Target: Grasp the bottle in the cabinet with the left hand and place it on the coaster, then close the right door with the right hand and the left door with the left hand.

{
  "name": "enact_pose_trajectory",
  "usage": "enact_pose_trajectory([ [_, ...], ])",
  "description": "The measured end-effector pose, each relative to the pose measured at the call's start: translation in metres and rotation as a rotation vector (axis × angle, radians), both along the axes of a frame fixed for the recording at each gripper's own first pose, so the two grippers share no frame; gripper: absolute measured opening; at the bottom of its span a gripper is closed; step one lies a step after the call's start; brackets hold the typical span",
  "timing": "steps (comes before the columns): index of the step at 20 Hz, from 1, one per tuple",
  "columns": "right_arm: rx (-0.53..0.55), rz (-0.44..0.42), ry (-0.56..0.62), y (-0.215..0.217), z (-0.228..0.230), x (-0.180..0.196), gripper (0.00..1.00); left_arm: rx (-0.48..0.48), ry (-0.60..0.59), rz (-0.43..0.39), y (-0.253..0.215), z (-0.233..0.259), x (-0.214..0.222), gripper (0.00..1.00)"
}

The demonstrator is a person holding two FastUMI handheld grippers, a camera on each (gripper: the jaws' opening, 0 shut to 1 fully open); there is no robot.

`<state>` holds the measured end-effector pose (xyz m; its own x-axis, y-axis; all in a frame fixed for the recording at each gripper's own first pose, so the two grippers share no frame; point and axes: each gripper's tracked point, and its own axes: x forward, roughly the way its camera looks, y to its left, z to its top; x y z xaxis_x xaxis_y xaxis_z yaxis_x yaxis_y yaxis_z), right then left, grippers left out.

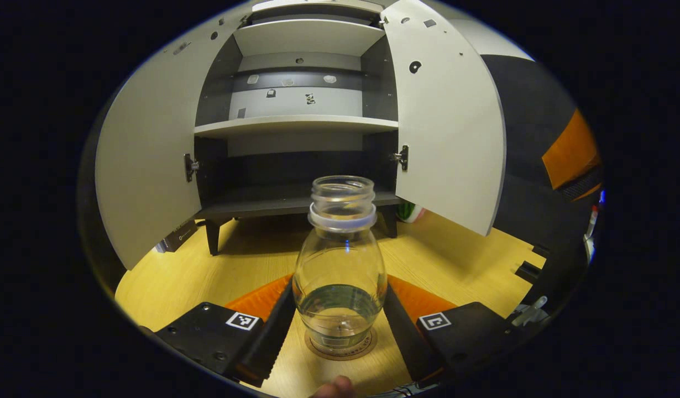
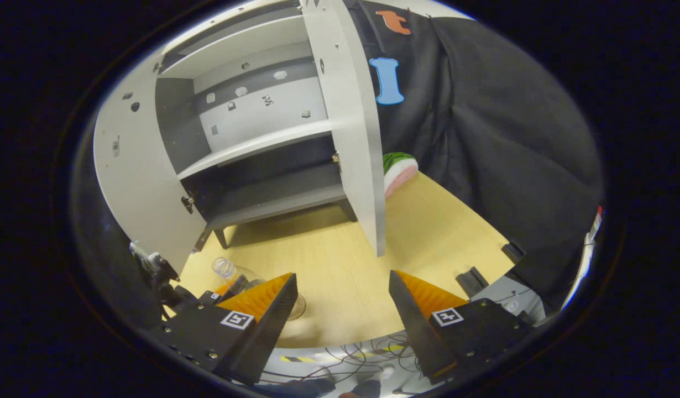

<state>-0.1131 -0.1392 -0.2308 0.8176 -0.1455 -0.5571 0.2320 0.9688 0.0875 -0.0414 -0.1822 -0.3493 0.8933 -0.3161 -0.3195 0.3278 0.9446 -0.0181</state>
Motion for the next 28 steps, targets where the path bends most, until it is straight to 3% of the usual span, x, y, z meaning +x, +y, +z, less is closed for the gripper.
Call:
enact_pose_trajectory([
  [8, 0.004, 0.016, -0.053, -0.002, 0.026, -0.007, 1.00, -0.002, -0.085, -0.003, -0.002, 0.050, 0.007, 0.90],
  [15, -0.060, -0.014, -0.239, -0.057, 0.116, 0.015, 1.00, -0.069, -0.198, 0.006, 0.000, 0.157, 0.019, 0.89],
  [20, -0.093, -0.004, -0.356, -0.106, 0.183, 0.052, 1.00, -0.108, -0.223, 0.064, 0.024, 0.211, 0.018, 0.89],
  [28, -0.103, 0.084, -0.455, -0.120, 0.230, 0.121, 1.00, -0.077, -0.193, 0.214, 0.078, 0.227, 0.015, 0.89],
])
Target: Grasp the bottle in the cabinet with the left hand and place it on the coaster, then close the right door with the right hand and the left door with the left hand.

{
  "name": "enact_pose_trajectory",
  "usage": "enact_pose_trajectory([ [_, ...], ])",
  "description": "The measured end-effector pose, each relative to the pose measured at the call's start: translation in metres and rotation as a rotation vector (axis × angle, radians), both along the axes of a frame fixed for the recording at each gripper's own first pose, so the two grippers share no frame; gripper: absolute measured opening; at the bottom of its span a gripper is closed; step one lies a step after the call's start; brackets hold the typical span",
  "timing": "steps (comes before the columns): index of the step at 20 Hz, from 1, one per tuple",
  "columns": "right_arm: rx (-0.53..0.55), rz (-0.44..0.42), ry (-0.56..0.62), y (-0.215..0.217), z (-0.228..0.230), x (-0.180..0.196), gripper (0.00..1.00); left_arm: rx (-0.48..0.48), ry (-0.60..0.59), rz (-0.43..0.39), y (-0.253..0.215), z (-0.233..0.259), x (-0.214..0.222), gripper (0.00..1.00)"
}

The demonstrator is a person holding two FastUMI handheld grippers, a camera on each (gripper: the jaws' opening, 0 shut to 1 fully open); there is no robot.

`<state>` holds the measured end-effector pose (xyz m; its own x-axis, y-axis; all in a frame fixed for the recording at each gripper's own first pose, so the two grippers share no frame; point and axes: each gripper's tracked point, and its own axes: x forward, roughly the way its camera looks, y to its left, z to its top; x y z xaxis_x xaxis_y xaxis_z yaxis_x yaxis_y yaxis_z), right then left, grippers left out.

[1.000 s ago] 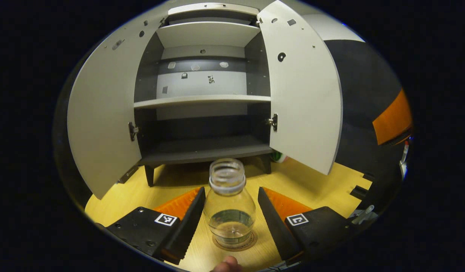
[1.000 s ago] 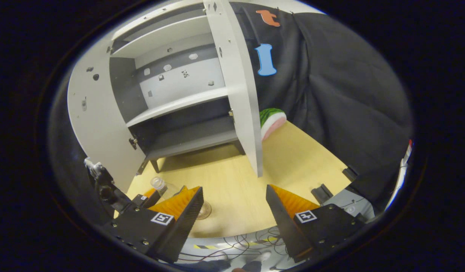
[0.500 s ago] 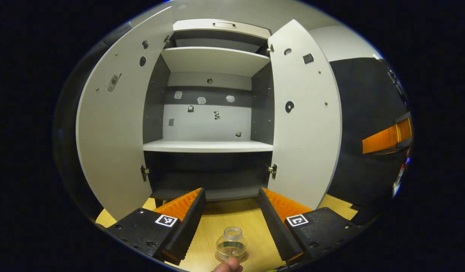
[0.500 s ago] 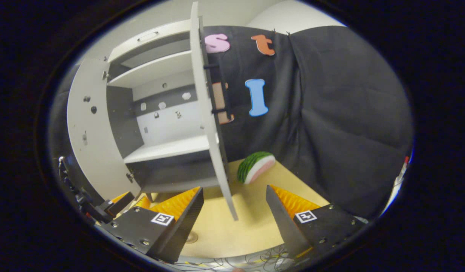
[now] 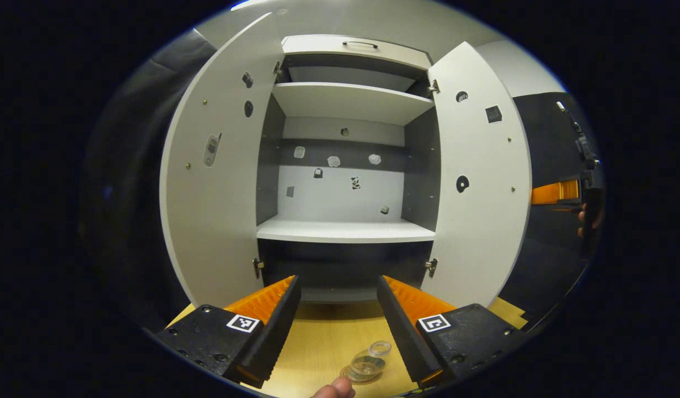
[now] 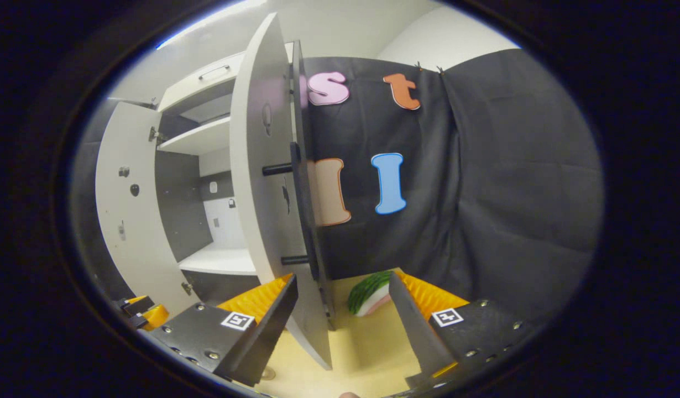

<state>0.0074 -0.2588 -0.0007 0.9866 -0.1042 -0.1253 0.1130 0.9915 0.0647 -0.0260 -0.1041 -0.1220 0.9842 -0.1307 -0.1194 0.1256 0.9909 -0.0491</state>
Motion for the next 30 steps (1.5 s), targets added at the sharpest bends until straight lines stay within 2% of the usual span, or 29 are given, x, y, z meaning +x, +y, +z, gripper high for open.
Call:
enact_pose_trajectory([
  [4, 0.013, 0.042, -0.014, 0.000, 0.004, 0.006, 1.00, 0.009, 0.021, 0.055, 0.015, -0.006, -0.004, 0.89],
  [9, -0.053, 0.075, -0.049, 0.009, 0.010, 0.007, 0.97, 0.034, 0.031, 0.068, 0.021, -0.013, -0.010, 0.89],
  [12, -0.077, 0.107, -0.045, 0.018, 0.010, 0.010, 0.98, 0.014, 0.047, 0.065, 0.022, -0.015, -0.015, 0.89],
  [16, -0.053, 0.167, -0.044, 0.042, 0.006, 0.013, 0.97, -0.005, 0.052, 0.087, 0.031, -0.016, -0.017, 0.89],
  [17, -0.050, 0.184, -0.044, 0.052, 0.006, 0.015, 1.00, -0.007, 0.052, 0.089, 0.033, -0.016, -0.017, 0.89],
  [18, -0.046, 0.199, -0.044, 0.060, 0.004, 0.016, 0.97, -0.006, 0.050, 0.095, 0.036, -0.014, -0.015, 0.89],
  [20, -0.038, 0.233, -0.042, 0.079, 0.001, 0.021, 1.00, -0.002, 0.045, 0.108, 0.045, -0.012, -0.019, 0.89],
  [21, -0.035, 0.239, -0.050, 0.087, 0.002, 0.025, 0.98, 0.001, 0.047, 0.115, 0.049, -0.013, -0.022, 0.89],
  [30, -0.016, 0.295, -0.077, 0.142, -0.004, 0.053, 0.98, 0.009, 0.052, 0.226, 0.115, -0.010, -0.038, 0.89],
])
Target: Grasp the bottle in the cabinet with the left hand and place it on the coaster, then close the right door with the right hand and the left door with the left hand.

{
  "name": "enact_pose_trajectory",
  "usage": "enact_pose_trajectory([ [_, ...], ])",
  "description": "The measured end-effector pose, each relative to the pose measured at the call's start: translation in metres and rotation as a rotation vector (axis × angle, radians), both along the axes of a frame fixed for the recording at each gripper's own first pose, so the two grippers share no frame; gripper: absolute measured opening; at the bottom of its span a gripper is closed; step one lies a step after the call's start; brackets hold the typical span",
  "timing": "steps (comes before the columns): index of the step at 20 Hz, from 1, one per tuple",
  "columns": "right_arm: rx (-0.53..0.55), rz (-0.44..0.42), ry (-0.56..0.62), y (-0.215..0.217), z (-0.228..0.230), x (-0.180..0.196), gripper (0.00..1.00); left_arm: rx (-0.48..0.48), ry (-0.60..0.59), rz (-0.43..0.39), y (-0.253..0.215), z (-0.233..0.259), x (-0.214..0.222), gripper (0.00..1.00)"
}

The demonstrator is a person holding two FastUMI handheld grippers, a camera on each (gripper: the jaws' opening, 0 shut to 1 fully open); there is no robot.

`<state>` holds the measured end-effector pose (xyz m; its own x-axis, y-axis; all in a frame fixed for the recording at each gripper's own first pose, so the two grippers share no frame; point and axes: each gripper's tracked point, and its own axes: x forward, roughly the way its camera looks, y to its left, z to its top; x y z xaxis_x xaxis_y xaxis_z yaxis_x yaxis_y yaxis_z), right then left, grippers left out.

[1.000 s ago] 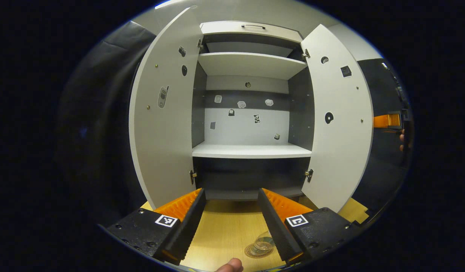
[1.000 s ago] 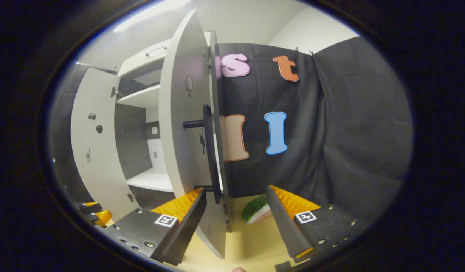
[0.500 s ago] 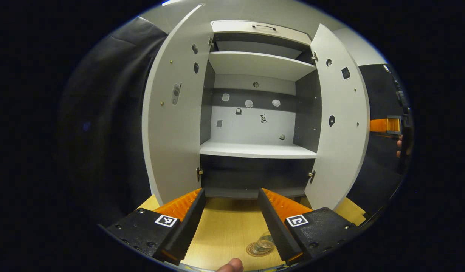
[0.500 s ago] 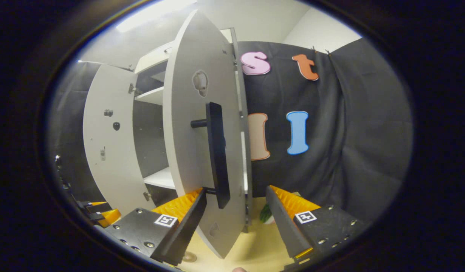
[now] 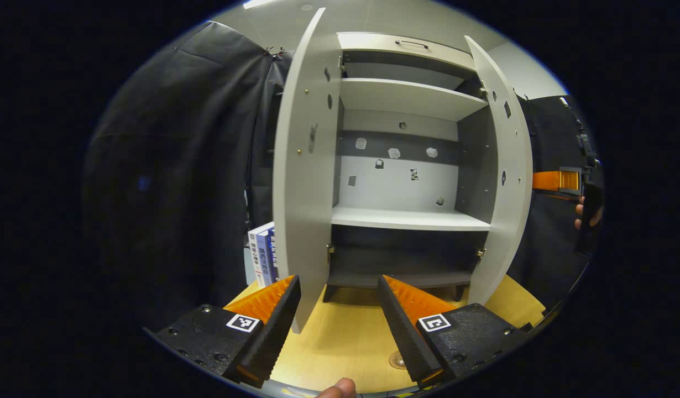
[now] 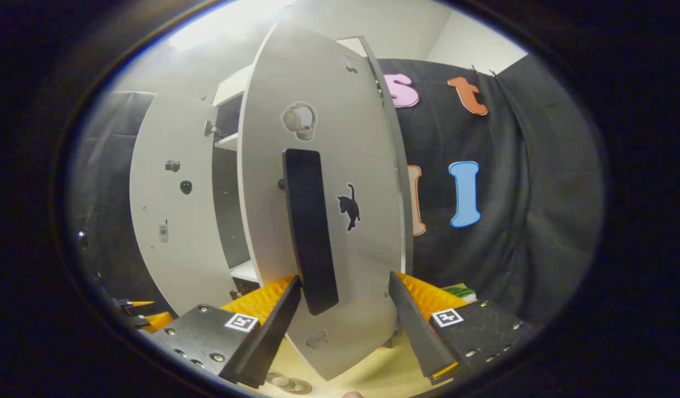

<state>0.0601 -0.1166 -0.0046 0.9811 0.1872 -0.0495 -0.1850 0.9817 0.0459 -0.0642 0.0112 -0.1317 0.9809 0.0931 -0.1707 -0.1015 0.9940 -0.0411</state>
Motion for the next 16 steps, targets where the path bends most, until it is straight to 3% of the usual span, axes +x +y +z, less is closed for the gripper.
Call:
enact_pose_trajectory([
  [7, 0.030, 0.003, 0.015, 0.052, -0.007, 0.041, 1.00, 0.023, -0.038, 0.089, 0.057, 0.022, -0.015, 0.89],
  [16, -0.022, -0.019, -0.032, 0.101, -0.013, 0.097, 1.00, -0.017, -0.072, 0.179, 0.130, 0.054, -0.012, 0.87],
])
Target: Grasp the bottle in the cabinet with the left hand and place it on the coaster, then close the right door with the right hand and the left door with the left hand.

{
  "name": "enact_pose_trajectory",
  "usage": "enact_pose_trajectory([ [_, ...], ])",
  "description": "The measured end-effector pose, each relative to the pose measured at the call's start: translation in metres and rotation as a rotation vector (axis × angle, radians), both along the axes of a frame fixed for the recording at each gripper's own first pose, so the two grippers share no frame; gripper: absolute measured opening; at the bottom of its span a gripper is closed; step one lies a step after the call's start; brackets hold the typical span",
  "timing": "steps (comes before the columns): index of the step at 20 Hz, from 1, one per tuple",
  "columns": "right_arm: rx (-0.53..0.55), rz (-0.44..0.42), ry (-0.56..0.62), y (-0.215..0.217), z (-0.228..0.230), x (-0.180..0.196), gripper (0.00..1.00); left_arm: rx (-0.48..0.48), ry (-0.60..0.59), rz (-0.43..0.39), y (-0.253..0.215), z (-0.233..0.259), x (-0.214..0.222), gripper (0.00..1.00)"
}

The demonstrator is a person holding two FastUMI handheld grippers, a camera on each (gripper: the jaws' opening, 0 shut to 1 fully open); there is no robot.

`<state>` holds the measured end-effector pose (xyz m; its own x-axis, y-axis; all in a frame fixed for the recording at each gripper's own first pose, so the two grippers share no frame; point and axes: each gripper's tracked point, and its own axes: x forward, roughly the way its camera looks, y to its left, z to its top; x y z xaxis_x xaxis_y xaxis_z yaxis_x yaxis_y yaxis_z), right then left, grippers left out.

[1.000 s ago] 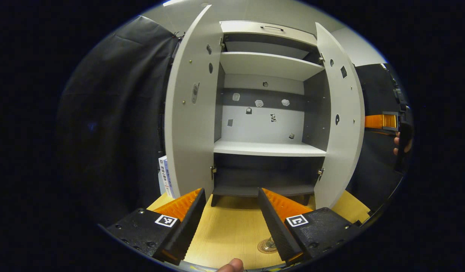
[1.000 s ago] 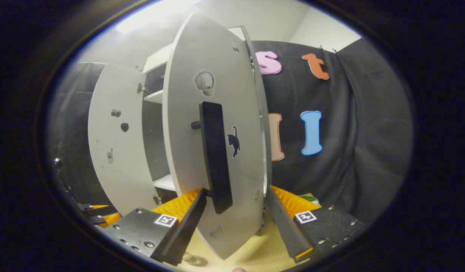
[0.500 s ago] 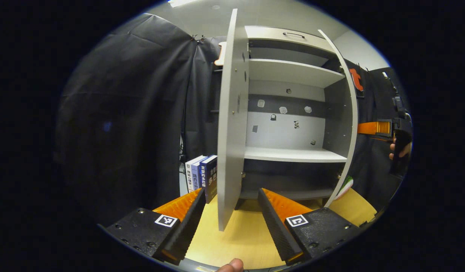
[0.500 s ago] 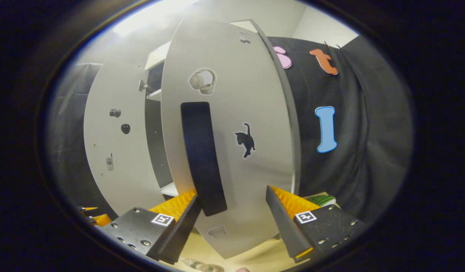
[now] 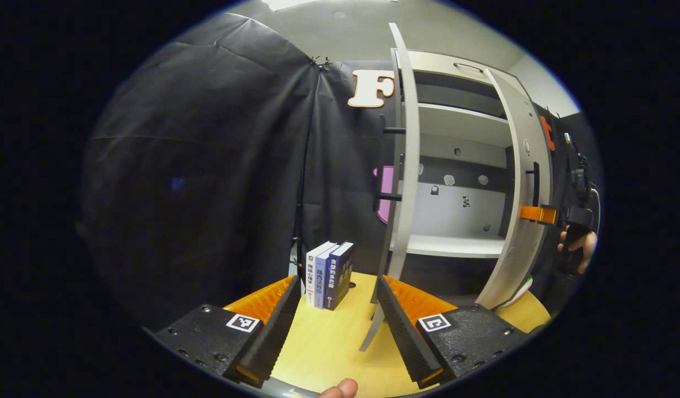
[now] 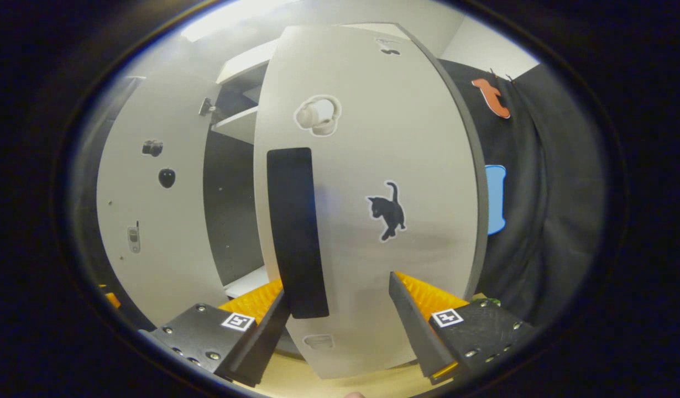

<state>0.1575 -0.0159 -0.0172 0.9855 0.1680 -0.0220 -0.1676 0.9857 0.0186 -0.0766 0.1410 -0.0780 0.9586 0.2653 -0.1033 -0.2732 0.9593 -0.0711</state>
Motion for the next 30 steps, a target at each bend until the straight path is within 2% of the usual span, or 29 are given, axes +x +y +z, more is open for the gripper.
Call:
enact_pose_trajectory([
  [2, -0.018, -0.014, -0.012, 0.003, 0.001, 0.005, 1.00, -0.005, -0.009, -0.007, 0.008, 0.007, 0.003, 0.89],
  [4, -0.025, -0.031, -0.014, 0.006, 0.001, 0.011, 1.00, -0.011, -0.017, -0.017, 0.015, 0.015, 0.008, 0.87],
  [5, -0.023, -0.039, -0.015, 0.008, 0.000, 0.014, 1.00, -0.015, -0.025, -0.027, 0.015, 0.020, 0.011, 0.92],
  [6, -0.021, -0.044, -0.015, 0.008, 0.000, 0.018, 1.00, -0.018, -0.027, -0.030, 0.019, 0.023, 0.015, 0.87],
  [7, -0.015, -0.049, -0.015, 0.009, 0.000, 0.019, 1.00, -0.025, -0.032, -0.040, 0.022, 0.025, 0.019, 0.92],
  [8, -0.013, -0.053, -0.015, 0.009, -0.001, 0.019, 1.00, -0.034, -0.029, -0.049, 0.024, 0.029, 0.023, 0.87],
  [9, -0.013, -0.060, -0.018, 0.009, -0.002, 0.020, 1.00, -0.042, -0.031, -0.059, 0.025, 0.031, 0.027, 0.87],
  [10, -0.014, -0.071, -0.020, 0.009, -0.003, 0.021, 1.00, -0.046, -0.025, -0.071, 0.026, 0.032, 0.031, 0.92],
  [12, -0.019, -0.094, -0.028, 0.009, -0.003, 0.022, 1.00, -0.035, -0.025, -0.088, 0.031, 0.037, 0.041, 0.92],
  [13, -0.021, -0.105, -0.025, 0.009, -0.004, 0.023, 0.96, -0.040, -0.036, -0.104, 0.029, 0.042, 0.046, 0.92],
  [14, -0.026, -0.116, -0.023, 0.008, -0.004, 0.023, 1.00, -0.046, -0.042, -0.127, 0.024, 0.048, 0.049, 0.92],
  [19, -0.026, -0.166, -0.028, 0.008, -0.006, 0.028, 1.00, -0.010, -0.030, -0.214, 0.016, 0.060, 0.065, 0.93],
  [24, -0.030, -0.197, -0.035, 0.008, -0.007, 0.029, 1.00, -0.052, -0.033, -0.290, 0.005, 0.065, 0.079, 0.92],
  [25, -0.032, -0.196, -0.032, 0.008, -0.009, 0.032, 1.00, -0.054, -0.034, -0.299, 0.005, 0.067, 0.081, 0.87],
  [26, -0.034, -0.195, -0.036, 0.008, -0.008, 0.031, 1.00, -0.058, -0.036, -0.311, 0.004, 0.068, 0.082, 0.92],
  [28, -0.035, -0.195, -0.033, 0.008, -0.008, 0.031, 0.97, -0.069, -0.040, -0.340, -0.002, 0.069, 0.086, 0.92],
  [29, -0.033, -0.195, -0.029, 0.008, -0.009, 0.031, 1.00, -0.069, -0.038, -0.355, -0.005, 0.069, 0.088, 0.87],
  [30, -0.031, -0.196, -0.026, 0.007, -0.009, 0.031, 0.97, -0.060, -0.036, -0.361, -0.006, 0.069, 0.088, 0.92],
])
